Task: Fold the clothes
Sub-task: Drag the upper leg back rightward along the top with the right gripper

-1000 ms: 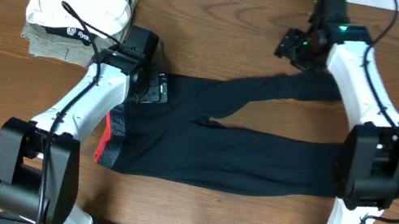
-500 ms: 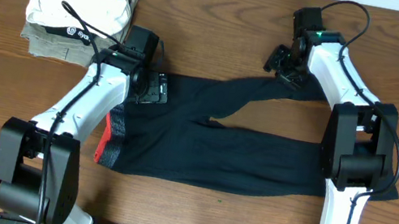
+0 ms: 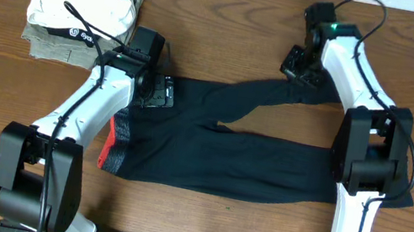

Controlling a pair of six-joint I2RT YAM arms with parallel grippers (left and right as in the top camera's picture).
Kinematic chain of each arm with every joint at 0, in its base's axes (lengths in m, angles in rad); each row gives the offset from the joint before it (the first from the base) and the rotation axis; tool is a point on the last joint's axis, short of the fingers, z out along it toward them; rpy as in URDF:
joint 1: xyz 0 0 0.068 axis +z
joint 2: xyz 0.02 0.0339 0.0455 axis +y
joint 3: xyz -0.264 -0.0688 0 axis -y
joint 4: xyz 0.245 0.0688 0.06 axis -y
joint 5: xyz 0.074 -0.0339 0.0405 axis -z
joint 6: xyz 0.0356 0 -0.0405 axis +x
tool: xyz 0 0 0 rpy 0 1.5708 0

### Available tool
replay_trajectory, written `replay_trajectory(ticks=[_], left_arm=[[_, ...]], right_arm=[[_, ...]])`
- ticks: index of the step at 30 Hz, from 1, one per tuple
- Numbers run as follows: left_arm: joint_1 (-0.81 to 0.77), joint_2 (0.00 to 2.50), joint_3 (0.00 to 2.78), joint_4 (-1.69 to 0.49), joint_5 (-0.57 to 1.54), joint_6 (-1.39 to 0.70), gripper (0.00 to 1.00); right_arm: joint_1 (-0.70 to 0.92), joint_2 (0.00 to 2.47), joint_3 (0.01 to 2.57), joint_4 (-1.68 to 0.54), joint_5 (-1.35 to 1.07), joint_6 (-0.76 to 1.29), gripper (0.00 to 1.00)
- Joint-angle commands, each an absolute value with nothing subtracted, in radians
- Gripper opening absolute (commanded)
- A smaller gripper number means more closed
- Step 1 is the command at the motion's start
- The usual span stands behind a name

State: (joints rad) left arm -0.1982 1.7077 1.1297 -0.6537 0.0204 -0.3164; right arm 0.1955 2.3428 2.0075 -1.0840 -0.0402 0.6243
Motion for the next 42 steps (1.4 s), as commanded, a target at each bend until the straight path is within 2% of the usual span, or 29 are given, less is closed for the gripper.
replay_trajectory(ticks=[1,12,14,15,20,24,27,28,33,37,42], left_arm=[[-0.196,1.712,1.12,-0.657,0.019,-0.307,0.91],[-0.196,1.711,1.12,-0.657,0.019,-0.307,0.91],[-0.196,1.711,1.12,-0.657,0.019,-0.307,0.91],[-0.196,1.712,1.12,-0.657,0.019,-0.307,0.91],[-0.196,1.712,1.12,-0.636,0.035,-0.305,0.91],[-0.196,1.712,1.12,-0.577,0.203,-0.181,0.91],[-0.196,1.712,1.12,-0.548,0.243,-0.165,0.91],[-0.196,1.712,1.12,-0.54,0.249,-0.165,0.91],[-0.21,1.715,1.12,-0.495,0.3,-0.165,0.91],[-0.233,1.739,1.12,-0.453,0.303,-0.168,0.91],[-0.258,1.81,1.12,-0.422,0.303,-0.186,0.91]], right_arm=[[0.191,2.347,2.119,-1.161,0.1,0.628,0.01],[0.19,2.347,2.276,-1.422,0.239,0.622,0.01],[0.19,2.347,2.276,-1.446,0.247,0.59,0.15],[0.19,2.347,2.276,-1.46,0.247,0.58,0.18],[0.19,2.347,2.276,-1.504,0.247,0.579,0.2],[0.175,2.347,2.276,-1.508,0.263,0.579,0.21],[0.138,2.347,2.276,-1.492,0.262,0.57,0.32],[0.122,2.347,2.276,-1.483,0.257,0.555,0.32],[0.014,2.348,2.276,-1.398,0.073,0.351,0.22],[-0.062,2.35,2.272,-1.398,-0.008,0.32,0.1],[-0.121,2.353,2.215,-1.378,-0.051,0.27,0.01]])
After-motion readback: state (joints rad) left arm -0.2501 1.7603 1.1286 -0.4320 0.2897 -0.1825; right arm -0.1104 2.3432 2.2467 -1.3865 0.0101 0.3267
